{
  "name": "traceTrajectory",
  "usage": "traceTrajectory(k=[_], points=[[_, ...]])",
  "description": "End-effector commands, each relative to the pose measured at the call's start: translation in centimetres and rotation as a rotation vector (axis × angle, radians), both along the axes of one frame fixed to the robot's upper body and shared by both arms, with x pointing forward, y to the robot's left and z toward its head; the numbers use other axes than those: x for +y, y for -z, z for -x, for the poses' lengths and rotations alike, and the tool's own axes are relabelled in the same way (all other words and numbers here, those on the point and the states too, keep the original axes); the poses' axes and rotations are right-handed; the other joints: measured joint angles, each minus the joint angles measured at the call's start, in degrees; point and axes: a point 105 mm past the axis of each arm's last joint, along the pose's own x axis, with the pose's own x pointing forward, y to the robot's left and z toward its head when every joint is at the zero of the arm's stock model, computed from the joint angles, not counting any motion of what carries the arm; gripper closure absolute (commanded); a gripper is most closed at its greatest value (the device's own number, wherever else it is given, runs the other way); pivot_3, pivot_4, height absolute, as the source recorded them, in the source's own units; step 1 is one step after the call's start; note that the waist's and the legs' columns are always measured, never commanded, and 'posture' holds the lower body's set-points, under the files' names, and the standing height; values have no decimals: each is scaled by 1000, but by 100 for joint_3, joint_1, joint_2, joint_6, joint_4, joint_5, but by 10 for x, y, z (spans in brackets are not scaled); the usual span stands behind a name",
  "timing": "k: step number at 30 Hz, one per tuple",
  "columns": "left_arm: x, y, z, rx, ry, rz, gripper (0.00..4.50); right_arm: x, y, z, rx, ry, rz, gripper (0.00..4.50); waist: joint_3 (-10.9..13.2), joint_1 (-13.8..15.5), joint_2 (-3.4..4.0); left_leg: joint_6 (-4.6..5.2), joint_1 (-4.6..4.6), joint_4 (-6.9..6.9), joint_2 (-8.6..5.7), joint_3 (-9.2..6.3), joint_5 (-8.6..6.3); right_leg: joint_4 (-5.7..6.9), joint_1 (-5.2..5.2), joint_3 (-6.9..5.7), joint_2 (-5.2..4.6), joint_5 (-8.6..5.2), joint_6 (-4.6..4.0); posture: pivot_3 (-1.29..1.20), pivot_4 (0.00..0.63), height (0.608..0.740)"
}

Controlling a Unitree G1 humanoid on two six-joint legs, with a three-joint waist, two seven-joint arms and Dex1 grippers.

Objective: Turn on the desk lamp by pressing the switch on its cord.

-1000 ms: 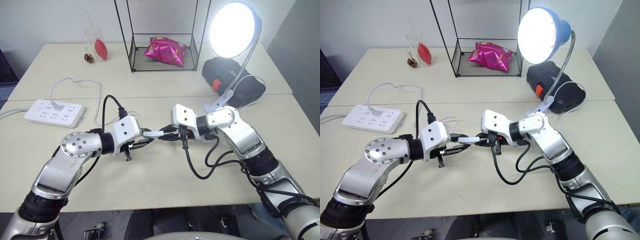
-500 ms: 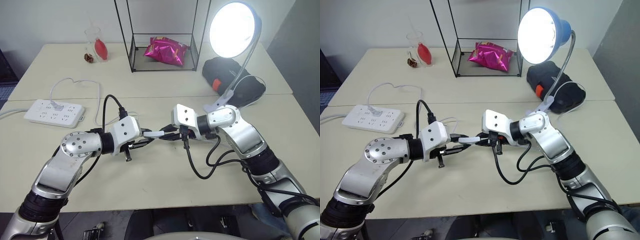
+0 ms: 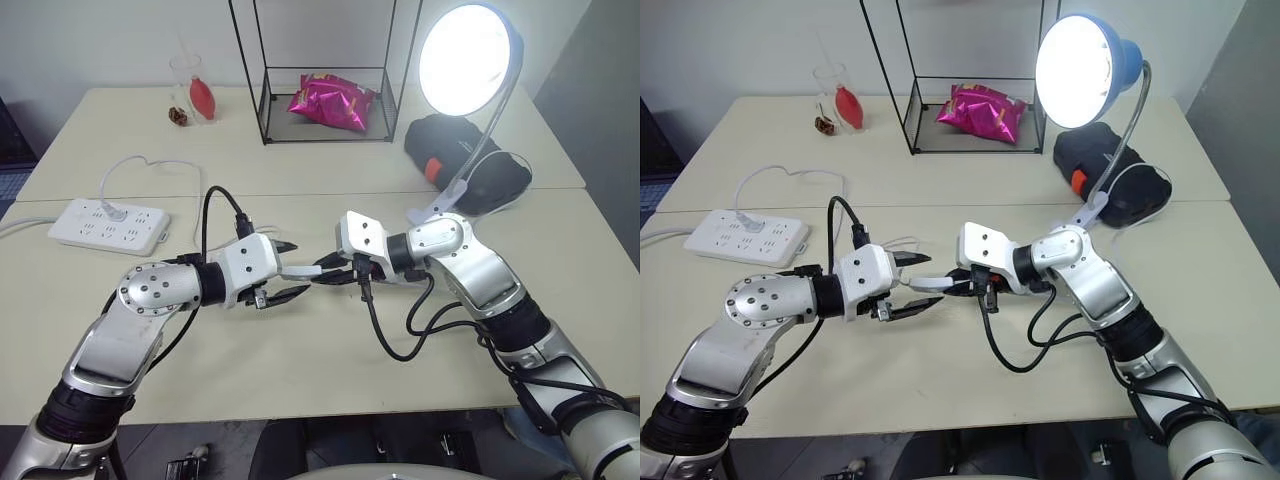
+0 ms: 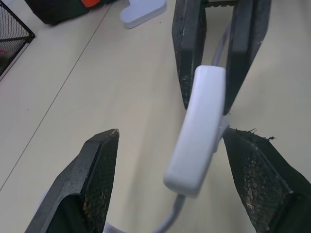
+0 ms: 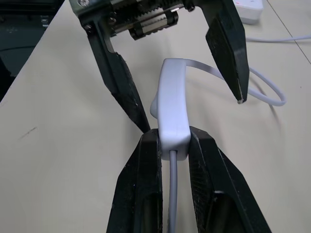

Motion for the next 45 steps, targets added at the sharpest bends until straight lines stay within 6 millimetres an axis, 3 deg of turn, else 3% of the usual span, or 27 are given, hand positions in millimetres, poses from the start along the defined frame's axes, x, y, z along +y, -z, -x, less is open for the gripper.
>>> traceTrajectory(k=[1,5,12,21,23,29,34,37,45], points=[[3,-23,9,-61,9,44,1031,3,-9,-13,-71,8,-21,4118,0,-3,0,0,0,0,1,-2,0,0,0,-2,0,0,0,0,150,740],[27,-33,20,-27,-68,77,1031,3,-4,-38,-128,71,-27,4118,0,-56,0,0,4,-1,6,1,0,2,-1,0,1,0,0,0,150,740],[36,-30,36,16,-116,79,1031,7,10,-63,-146,122,-29,4118,0,-92,0,0,2,-1,1,4,0,-1,0,3,-3,0,0,0,150,740],[51,-23,40,28,-179,47,1031,-2,31,-75,-129,137,16,4118,1,-118,1,0,4,-2,2,2,0,1,0,1,-2,0,-1,0,150,740],[52,-23,39,28,-185,52,1031,-5,32,-76,-130,143,23,3417,1,-123,1,0,4,-3,3,1,0,1,0,1,-2,0,-1,0,150,740],[58,-25,31,14,-226,82,1031,-15,23,-77,-120,143,6,2039,1,-125,1,0,5,-2,2,0,0,2,0,0,-2,0,-1,0,150,740],[68,-26,24,-12,-292,72,1031,-38,0,-74,-151,147,-27,742,2,-118,3,0,2,-2,0,0,0,1,1,2,-4,0,-1,0,150,740],[70,-24,26,-7,-304,43,1031,-55,-17,-60,-185,122,-36,46,2,-116,3,0,2,-4,2,-2,0,-1,0,0,-5,0,-1,0,150,740],[79,-16,38,69,-333,15,1031,-103,-21,-1,-121,55,58,46,7,-64,7,1,0,-6,2,-2,-1,-6,3,0,-7,-1,-1,0,150,740]])
